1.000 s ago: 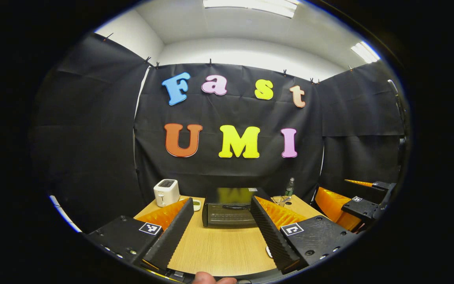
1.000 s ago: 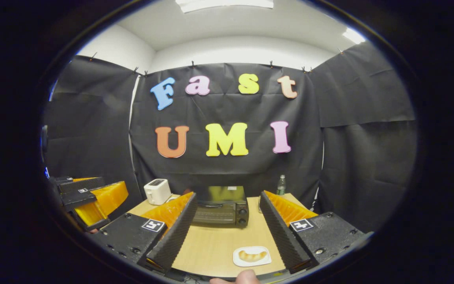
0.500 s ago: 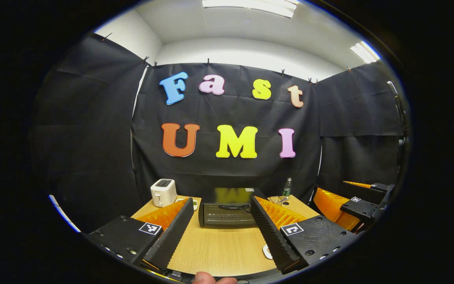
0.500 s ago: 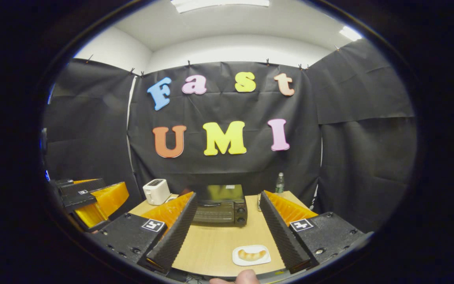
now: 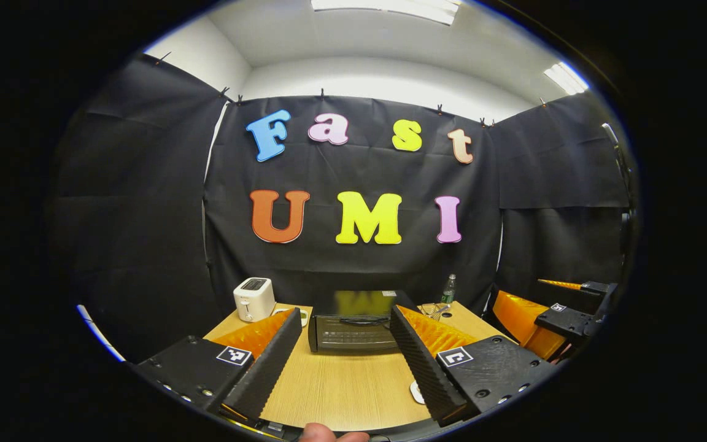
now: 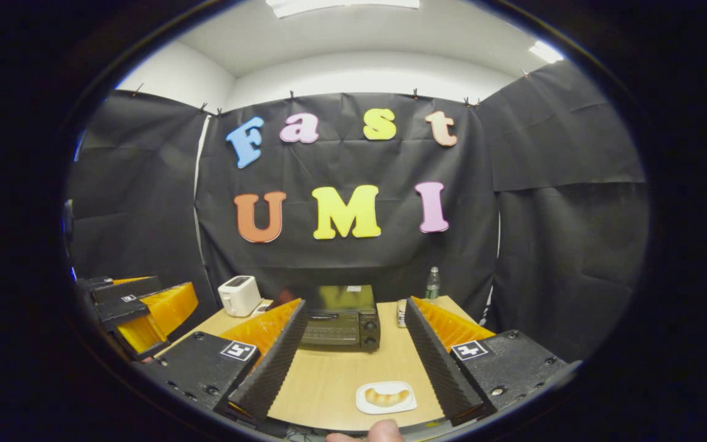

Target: Open the electric oven with the left hand, put the food in, and close the electric oven.

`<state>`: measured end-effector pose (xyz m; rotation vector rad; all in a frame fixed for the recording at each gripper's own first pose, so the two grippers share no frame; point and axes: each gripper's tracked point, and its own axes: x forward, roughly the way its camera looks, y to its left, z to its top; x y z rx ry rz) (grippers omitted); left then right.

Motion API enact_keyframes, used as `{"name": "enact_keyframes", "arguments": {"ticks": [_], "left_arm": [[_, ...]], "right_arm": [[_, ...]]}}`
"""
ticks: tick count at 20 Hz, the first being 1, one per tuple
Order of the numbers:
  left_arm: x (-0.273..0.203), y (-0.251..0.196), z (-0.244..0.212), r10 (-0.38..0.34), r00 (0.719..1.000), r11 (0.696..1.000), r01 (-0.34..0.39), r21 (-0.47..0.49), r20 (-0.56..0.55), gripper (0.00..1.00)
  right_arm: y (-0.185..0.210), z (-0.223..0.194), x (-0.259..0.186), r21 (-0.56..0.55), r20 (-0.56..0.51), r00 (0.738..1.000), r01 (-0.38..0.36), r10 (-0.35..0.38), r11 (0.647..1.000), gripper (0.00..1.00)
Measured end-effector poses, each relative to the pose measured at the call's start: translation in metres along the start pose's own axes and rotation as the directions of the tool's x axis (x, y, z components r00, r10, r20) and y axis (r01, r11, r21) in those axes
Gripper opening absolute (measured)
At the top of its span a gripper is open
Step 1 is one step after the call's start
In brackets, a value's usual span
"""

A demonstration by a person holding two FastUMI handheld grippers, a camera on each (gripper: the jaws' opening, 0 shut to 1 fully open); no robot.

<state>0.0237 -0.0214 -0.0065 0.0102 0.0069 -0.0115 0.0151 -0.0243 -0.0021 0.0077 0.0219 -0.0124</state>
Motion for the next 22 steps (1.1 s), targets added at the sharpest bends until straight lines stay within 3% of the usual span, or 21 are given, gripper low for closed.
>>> {"name": "enact_keyframes", "arguments": {"ticks": [5, 10, 18, 22], "left_arm": [[0.044, -0.015, -0.007, -0.021, 1.0, 1.0, 0.021, -0.005, -0.019, 0.94], [0.128, -0.028, -0.036, -0.056, 0.995, 0.998, 0.056, -0.002, -0.08, 0.94], [0.264, -0.035, -0.12, -0.043, 0.975, 0.999, 0.045, 0.006, -0.217, 0.95], [0.303, -0.034, -0.159, -0.036, 0.957, 0.999, 0.036, -0.006, -0.289, 0.94]], "right_arm": [[-0.028, 0.005, 0.022, -0.004, 0.006, 0.999, 0.04, -0.04, 0.999, 0.99], [-0.084, 0.005, 0.047, -0.008, 0.001, 0.989, 0.146, -0.146, 0.989, 1.0], [-0.147, -0.019, 0.08, -0.017, -0.091, 0.959, 0.269, -0.269, 0.963, 0.99], [-0.164, -0.031, 0.089, -0.037, -0.129, 0.944, 0.301, -0.303, 0.953, 0.99]]}}
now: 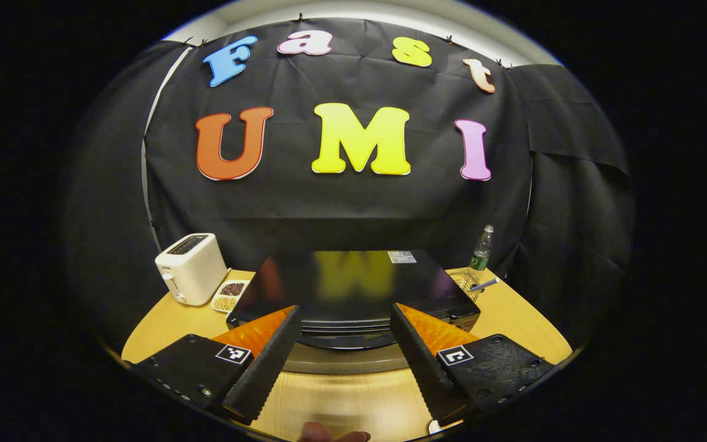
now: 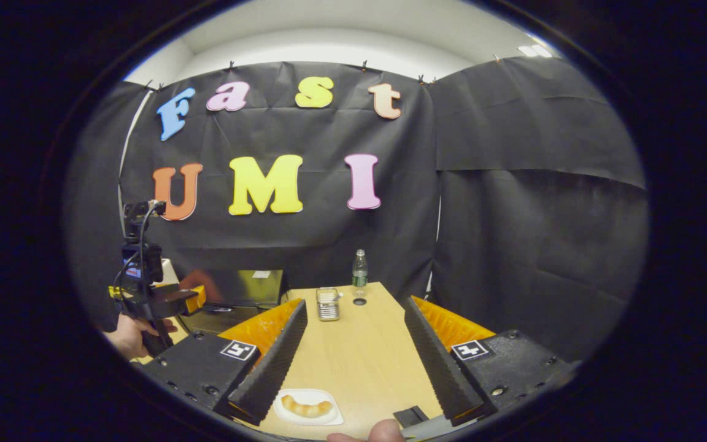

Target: Open the electric oven with the left hand, put the food in, and close the electric oven.

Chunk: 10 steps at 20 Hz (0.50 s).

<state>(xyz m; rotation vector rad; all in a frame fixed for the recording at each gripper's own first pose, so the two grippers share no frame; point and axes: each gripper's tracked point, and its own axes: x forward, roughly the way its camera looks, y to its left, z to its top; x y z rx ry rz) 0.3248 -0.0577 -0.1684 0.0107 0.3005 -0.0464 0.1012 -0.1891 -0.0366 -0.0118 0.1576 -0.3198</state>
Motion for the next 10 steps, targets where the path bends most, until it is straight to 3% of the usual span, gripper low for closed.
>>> {"name": "enact_keyframes", "arguments": {"ticks": [7, 10], "left_arm": [[0.032, 0.002, -0.033, 0.034, 0.997, 0.999, -0.033, 0.019, -0.072, 0.94], [0.032, 0.0, -0.033, 0.029, 0.999, 0.998, -0.027, 0.053, -0.041, 0.96]], "right_arm": [[0.004, -0.011, 0.012, -0.012, -0.044, 0.999, -0.003, 0.003, 1.0, 1.0], [0.007, -0.012, 0.01, -0.009, -0.05, 0.999, -0.008, 0.008, 1.0, 1.0]]}}
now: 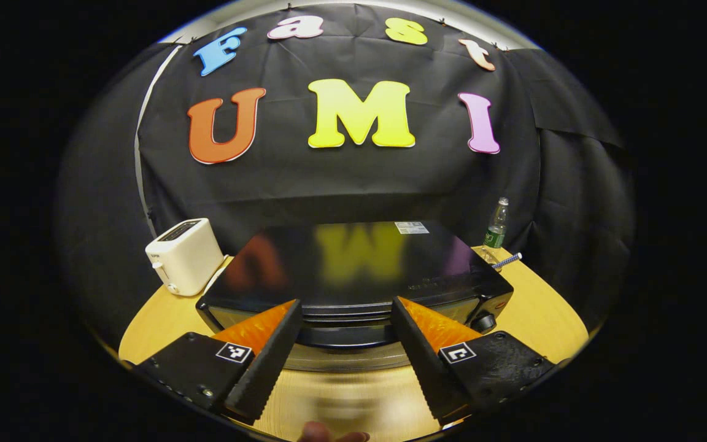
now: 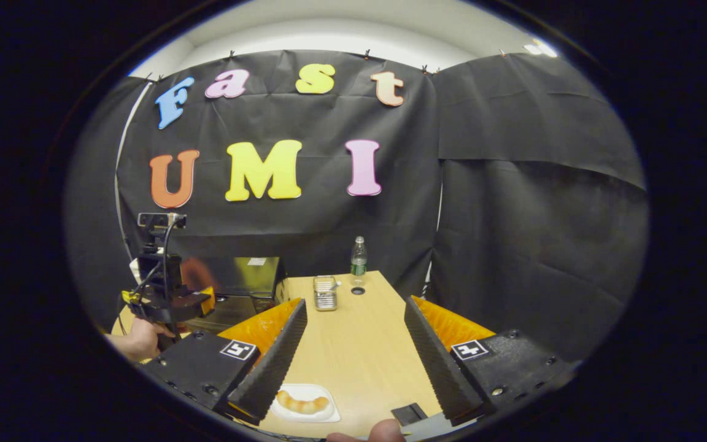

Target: Open the electric oven with the left hand, put the food in, and close the electric oven.

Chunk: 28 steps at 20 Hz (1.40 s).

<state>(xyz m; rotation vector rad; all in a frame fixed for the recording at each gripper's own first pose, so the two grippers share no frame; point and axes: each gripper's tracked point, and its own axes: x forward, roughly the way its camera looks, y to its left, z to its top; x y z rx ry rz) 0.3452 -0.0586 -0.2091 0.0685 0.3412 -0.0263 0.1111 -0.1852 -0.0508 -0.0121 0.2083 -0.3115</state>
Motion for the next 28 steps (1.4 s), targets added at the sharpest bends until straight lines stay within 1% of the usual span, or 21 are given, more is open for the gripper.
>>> {"name": "enact_keyframes", "arguments": {"ticks": [5, 9, 18, 19, 20, 25, 26, 28], "left_arm": [[-0.014, 0.0, -0.011, 0.002, 0.999, 1.0, -0.003, -0.022, -0.04, 0.96], [-0.038, -0.002, -0.026, -0.005, 0.998, 1.0, 0.004, -0.025, -0.063, 0.96], [-0.089, -0.009, -0.087, -0.008, 0.985, 1.0, 0.004, -0.028, -0.172, 0.96], [-0.092, -0.009, -0.093, -0.008, 0.983, 1.0, 0.003, -0.028, -0.184, 1.0], [-0.095, -0.01, -0.101, -0.009, 0.98, 1.0, 0.003, -0.029, -0.2, 0.96], [-0.107, -0.013, -0.145, -0.024, 0.955, 0.999, 0.011, -0.044, -0.296, 0.96], [-0.108, -0.015, -0.158, -0.029, 0.947, 0.998, 0.012, -0.056, -0.321, 0.95], [-0.106, -0.015, -0.186, -0.04, 0.916, 0.996, 0.005, -0.088, -0.399, 0.94]], "right_arm": [[0.008, -0.004, -0.01, 0.006, -0.002, 1.0, -0.019, 0.019, 1.0, 1.0], [0.006, -0.006, -0.023, 0.011, 0.005, 1.0, -0.02, 0.02, 1.0, 1.0], [-0.01, -0.029, -0.059, 0.007, -0.026, 1.0, 0.001, -0.001, 1.0, 1.0], [-0.012, -0.032, -0.061, 0.008, -0.031, 1.0, 0.003, -0.003, 1.0, 1.0], [-0.015, -0.034, -0.065, 0.006, -0.036, 0.999, 0.007, -0.007, 1.0, 1.0], [-0.024, -0.057, -0.072, -0.012, -0.078, 0.997, 0.013, -0.014, 1.0, 1.0], [-0.024, -0.063, -0.073, -0.011, -0.095, 0.995, 0.01, -0.011, 1.0, 1.0], [-0.024, -0.073, -0.075, -0.011, -0.121, 0.993, 0.005, -0.006, 1.0, 0.99]]}}
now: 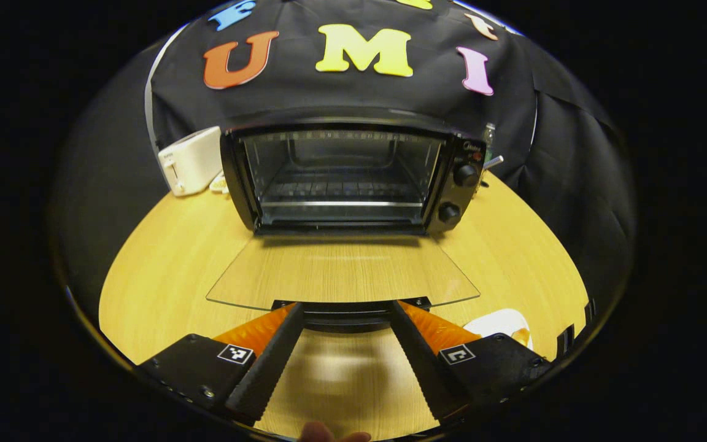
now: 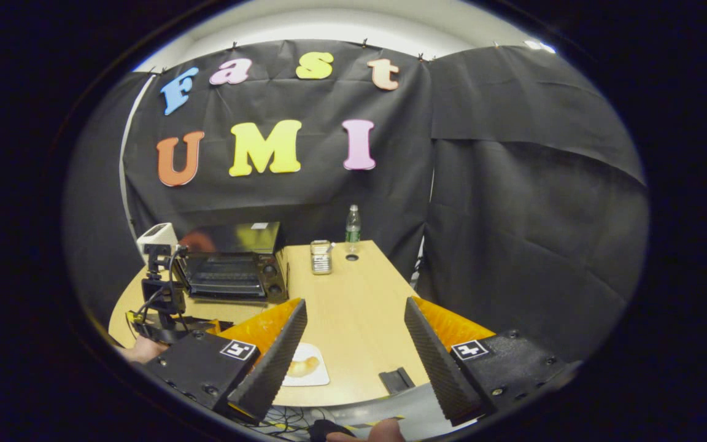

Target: Open the electric oven with the left hand, put the food in, and close the electric oven.

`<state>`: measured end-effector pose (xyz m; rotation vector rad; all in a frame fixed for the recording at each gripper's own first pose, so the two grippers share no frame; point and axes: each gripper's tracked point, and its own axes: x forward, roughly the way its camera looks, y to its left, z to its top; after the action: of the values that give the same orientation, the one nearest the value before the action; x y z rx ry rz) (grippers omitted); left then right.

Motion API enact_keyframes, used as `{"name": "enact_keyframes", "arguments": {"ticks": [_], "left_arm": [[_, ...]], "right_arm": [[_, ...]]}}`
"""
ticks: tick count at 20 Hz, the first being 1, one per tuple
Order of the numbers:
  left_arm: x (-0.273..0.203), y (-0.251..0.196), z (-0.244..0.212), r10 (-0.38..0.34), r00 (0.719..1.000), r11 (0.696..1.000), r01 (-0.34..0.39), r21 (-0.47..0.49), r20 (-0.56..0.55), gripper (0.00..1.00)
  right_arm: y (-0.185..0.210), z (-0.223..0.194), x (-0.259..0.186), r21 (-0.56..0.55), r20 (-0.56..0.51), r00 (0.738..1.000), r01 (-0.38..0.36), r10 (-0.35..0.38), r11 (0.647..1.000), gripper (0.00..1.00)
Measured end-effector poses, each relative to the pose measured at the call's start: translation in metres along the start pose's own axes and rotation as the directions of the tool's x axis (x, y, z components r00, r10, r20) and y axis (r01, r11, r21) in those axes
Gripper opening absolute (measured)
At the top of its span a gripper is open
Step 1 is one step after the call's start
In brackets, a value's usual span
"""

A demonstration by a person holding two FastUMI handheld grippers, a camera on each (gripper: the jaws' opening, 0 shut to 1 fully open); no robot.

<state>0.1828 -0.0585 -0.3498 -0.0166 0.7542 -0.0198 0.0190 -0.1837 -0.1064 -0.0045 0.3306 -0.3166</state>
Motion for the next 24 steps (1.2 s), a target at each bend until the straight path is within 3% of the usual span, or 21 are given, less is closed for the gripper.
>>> {"name": "enact_keyframes", "arguments": {"ticks": [3, 7, 13, 19, 24], "left_arm": [[0.008, 0.01, -0.012, 0.012, 0.999, 1.0, -0.014, -0.025, -0.053, 0.94], [0.005, 0.011, -0.011, 0.012, 0.999, 1.0, -0.012, 0.016, -0.041, 0.93], [-0.027, 0.024, -0.006, 0.004, 1.0, 1.0, -0.004, -0.007, -0.016, 0.93], [-0.105, 0.049, 0.006, 0.039, 0.996, 0.999, -0.04, 0.009, 0.081, 0.93], [-0.176, 0.058, 0.018, 0.055, 0.983, 0.998, -0.055, -0.005, 0.175, 0.93]], "right_arm": [[0.003, -0.012, 0.001, -0.015, -0.028, 1.0, -0.012, 0.012, 1.0, 1.0], [0.009, -0.035, 0.008, 0.01, -0.092, 0.995, -0.04, 0.041, 0.999, 1.0], [0.041, -0.075, 0.032, 0.053, -0.192, 0.974, -0.111, 0.119, 0.992, 1.0], [0.081, -0.139, 0.076, 0.156, -0.332, 0.918, -0.173, 0.217, 0.972, 1.0], [0.108, -0.189, 0.108, 0.317, -0.445, 0.856, -0.124, 0.263, 0.94, 0.96]]}}
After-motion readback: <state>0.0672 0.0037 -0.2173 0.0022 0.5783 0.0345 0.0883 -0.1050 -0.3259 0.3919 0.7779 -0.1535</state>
